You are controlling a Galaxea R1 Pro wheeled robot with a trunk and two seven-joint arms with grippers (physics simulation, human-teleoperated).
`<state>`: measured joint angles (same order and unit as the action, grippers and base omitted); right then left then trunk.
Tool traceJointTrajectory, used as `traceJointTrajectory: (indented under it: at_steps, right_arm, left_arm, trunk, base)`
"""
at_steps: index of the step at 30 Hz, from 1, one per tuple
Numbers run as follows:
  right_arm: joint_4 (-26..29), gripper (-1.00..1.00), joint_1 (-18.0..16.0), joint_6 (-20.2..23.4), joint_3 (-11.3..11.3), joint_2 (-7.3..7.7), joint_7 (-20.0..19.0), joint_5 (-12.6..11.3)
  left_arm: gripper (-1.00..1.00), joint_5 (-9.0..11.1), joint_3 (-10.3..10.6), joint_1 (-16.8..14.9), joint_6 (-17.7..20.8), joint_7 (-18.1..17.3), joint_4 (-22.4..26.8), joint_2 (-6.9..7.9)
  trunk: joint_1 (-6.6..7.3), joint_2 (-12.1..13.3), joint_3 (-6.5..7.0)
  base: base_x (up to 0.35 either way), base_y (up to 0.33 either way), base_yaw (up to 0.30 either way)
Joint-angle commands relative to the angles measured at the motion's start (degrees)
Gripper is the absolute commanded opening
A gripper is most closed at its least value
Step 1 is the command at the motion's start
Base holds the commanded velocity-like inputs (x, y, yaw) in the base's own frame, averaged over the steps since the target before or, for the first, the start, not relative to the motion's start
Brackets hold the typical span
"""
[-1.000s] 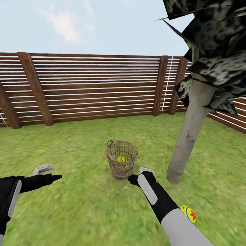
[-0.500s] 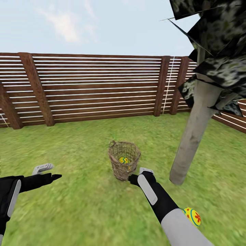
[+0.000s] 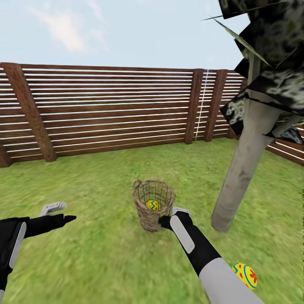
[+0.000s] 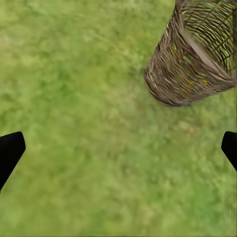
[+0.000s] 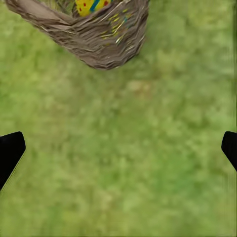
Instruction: Take the three Easter eggs out of the wicker basket on the lawn in the garden, then place them on the lawn next to a single tree (choose any tree) so that all three eggs are next to the same tree and none are left in the basket.
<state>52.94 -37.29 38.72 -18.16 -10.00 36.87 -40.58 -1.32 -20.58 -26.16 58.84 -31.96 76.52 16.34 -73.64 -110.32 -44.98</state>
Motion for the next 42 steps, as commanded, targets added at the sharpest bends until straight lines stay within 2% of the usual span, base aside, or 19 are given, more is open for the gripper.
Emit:
traceJointTrajectory:
  at_steps: [1,14,31,42]
  right_arm:
    - [0.0,1.0,-0.1,0.0,-0.1,0.0,0.6,-0.6]
    - [0.0,1.0,-0.1,0.0,-0.1,0.0,0.6,-0.6]
    - [0.0,1.0,-0.1,0.0,-0.1,0.0,0.6,-0.6]
    - [0.1,1.0,-0.1,0.1,-0.1,0.0,0.6,-0.6]
  left_arm:
    - [1.0,-0.2,-0.1,0.0,0.3,-0.3,0.0,0.01]
    - [1.0,-0.2,-0.1,0.0,0.2,-0.3,0.0,0.01]
    - [1.0,-0.2,-0.1,0.0,0.2,-0.3,0.0,0.01]
    - [1.0,0.1,-0.1,0.0,0.2,-0.3,0.0,0.01]
  trunk:
    - [-0.02,0.0,-0.08]
    - [-0.02,0.0,-0.28]
    - [-0.02,0.0,-1.49]
    - [-0.02,0.0,-1.9]
  base:
    - [0.263,0.216,-0.237]
    - [0.204,0.274,-0.069]
    - [0.261,0.234,-0.127]
    - [0.248,0.096,-0.065]
